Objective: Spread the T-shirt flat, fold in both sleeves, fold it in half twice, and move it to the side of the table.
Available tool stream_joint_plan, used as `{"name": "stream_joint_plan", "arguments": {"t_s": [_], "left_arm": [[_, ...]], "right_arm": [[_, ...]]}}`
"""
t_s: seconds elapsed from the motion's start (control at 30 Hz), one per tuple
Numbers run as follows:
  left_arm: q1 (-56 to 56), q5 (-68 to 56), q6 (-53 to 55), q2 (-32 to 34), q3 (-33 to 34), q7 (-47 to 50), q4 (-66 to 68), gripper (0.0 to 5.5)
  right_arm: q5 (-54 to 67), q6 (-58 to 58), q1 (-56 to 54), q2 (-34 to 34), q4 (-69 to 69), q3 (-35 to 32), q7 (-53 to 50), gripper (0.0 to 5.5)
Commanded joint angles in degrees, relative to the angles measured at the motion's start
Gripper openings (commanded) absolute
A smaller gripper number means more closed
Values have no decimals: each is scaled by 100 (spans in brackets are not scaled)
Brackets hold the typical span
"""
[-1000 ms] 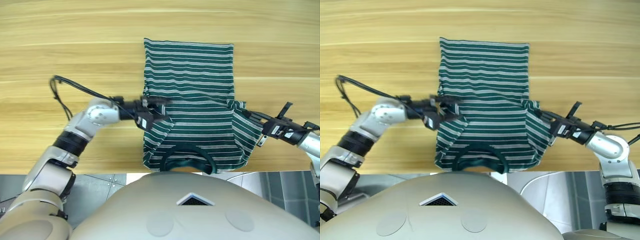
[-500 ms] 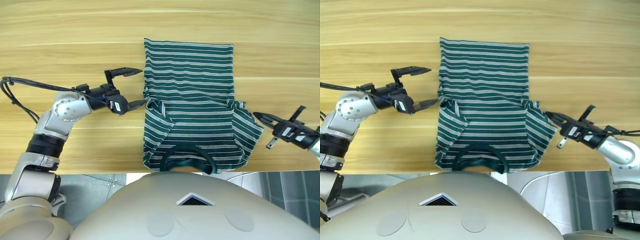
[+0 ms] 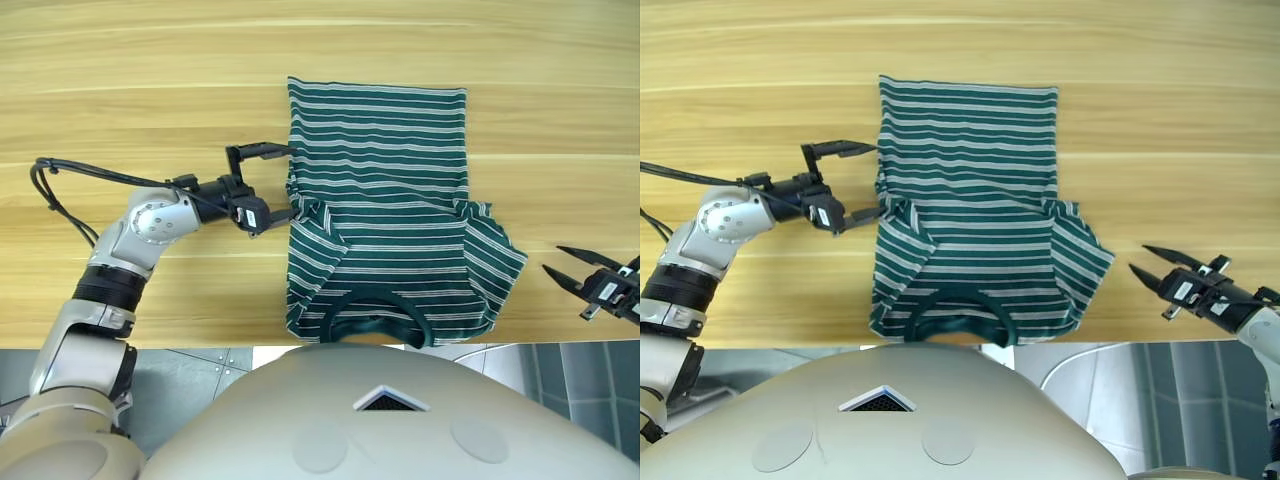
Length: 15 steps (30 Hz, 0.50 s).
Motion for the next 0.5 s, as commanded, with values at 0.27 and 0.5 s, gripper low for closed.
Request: {"name": "stream_joint_plan", "arguments": {"t_s": [0.27, 0.5], "left_arm": [[-201, 133, -66, -85, -55, 47, 106, 540], [-234, 147, -81, -105, -72, 51, 113, 540]], "right_arm": [[-211, 3, -399, 113, 71, 464, -176, 179], [-204, -11, -515, 113, 93, 689, -185, 179]]}}
